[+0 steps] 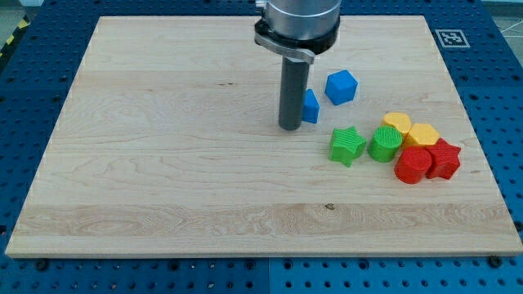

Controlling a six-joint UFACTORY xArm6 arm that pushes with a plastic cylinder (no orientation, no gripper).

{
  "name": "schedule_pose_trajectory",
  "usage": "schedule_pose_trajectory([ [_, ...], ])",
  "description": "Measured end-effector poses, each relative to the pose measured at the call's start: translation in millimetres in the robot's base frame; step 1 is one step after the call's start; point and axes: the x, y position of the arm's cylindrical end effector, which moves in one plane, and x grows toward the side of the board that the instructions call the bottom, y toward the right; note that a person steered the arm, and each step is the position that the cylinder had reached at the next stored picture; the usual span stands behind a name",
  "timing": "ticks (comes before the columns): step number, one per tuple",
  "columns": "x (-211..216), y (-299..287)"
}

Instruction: Move the blue to the blue cube

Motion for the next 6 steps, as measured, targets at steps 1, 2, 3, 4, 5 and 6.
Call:
schedule_pose_trajectory([
  [1, -12, 4],
  [2, -13, 6],
  [3, -16, 9],
  [4, -20, 12],
  [5, -23, 20],
  [6, -24, 30],
])
